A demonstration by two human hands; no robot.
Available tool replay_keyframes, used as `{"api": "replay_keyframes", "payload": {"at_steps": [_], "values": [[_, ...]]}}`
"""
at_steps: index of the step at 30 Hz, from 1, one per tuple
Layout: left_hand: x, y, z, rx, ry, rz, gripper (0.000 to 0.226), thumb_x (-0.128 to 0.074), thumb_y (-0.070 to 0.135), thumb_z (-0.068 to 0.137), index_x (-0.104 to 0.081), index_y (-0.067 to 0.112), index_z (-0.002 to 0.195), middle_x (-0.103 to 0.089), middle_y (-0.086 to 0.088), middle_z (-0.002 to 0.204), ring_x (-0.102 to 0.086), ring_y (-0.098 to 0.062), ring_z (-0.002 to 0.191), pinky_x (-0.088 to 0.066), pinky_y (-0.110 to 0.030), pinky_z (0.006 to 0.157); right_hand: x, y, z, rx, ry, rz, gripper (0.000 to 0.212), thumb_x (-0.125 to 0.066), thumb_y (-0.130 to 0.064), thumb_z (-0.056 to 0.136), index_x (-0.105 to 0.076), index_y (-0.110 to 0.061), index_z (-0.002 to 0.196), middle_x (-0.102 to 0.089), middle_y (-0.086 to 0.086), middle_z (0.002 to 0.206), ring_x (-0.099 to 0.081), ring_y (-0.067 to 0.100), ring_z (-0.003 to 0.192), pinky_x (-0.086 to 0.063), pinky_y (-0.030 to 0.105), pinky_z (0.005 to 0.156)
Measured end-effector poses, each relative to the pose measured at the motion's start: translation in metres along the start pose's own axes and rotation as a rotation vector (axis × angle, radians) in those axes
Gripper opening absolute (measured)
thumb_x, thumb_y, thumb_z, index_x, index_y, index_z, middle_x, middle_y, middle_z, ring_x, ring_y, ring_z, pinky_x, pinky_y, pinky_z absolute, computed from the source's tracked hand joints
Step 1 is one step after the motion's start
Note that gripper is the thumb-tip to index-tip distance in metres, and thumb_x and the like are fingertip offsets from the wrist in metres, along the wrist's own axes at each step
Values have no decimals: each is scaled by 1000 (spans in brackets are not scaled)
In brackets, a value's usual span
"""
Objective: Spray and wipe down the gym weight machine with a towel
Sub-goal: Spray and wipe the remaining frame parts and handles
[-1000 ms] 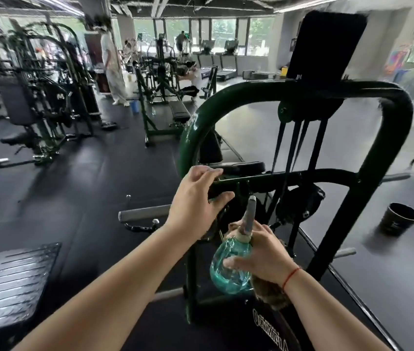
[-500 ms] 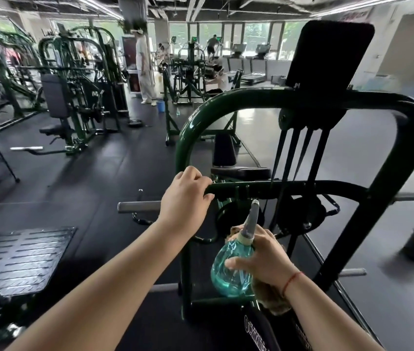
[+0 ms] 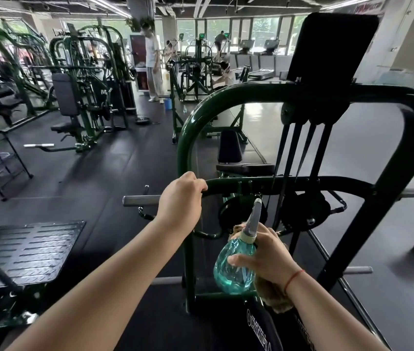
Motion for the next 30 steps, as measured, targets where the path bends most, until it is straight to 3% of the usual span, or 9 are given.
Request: {"api": "replay_keyframes", "payload": {"at_steps": [5,10,13,20,23,27,30], "values": [[3,-5,-6,5,5,-4,26,-61,7,98,-73,14,119,-65,-2,106,-63,-25,95,-41,-28,74,-3,-2,-5,2,5,5,49,-76,-63,70,-70,-36,110,-46,-25,128,-38,11,119,-32,28,92],[5,-13,-12,38,-5,-10,23,-64,16,98,-73,16,119,-66,0,103,-62,-23,97,-37,-25,74,-13,-5,-8,-1,-12,42,63,-65,-77,60,-71,-36,108,-47,-24,127,-38,11,120,-35,31,96],[7,-20,-14,46,-8,-11,22,-62,17,99,-74,18,117,-63,3,98,-61,-21,96,-35,-24,73,-17,-8,-8,-7,-2,45,52,-72,-67,67,-71,-35,108,-47,-24,129,-36,10,120,-32,30,96],[11,-23,-17,-26,-21,-105,20,-68,14,96,-76,15,114,-61,7,95,-61,-16,91,-38,-22,77,-23,-17,-7,-15,13,38,46,-75,-63,69,-72,-35,105,-47,-25,128,-37,10,120,-33,30,95],[15,-23,-17,-52,-2,-141,22,-75,17,91,-77,15,113,-64,6,106,-57,-12,85,-42,-24,78,-25,-21,-7,-21,10,22,49,-72,-66,68,-71,-35,107,-46,-24,128,-37,11,119,-33,30,93],[22,-22,-17,-67,40,-168,12,-71,13,93,-81,14,101,-67,6,97,-65,-18,90,-44,-24,76,-25,-27,-9,-12,3,-7,52,-68,-68,69,-71,-34,107,-45,-23,128,-37,11,119,-32,29,91],[23,-23,-19,-58,18,-139,19,-71,17,94,-78,18,112,-65,8,104,-59,-12,89,-39,-23,74,-26,-28,-11,-10,-1,-8,54,-65,-73,67,-70,-38,107,-45,-24,127,-38,10,119,-33,29,92]]}}
Point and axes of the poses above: each hand's wrist, its own z-axis towards the middle knuckle, its own x-axis out of the back of the hand, y = z × x, the point moved 10 cm from there along z, towards the middle knuckle
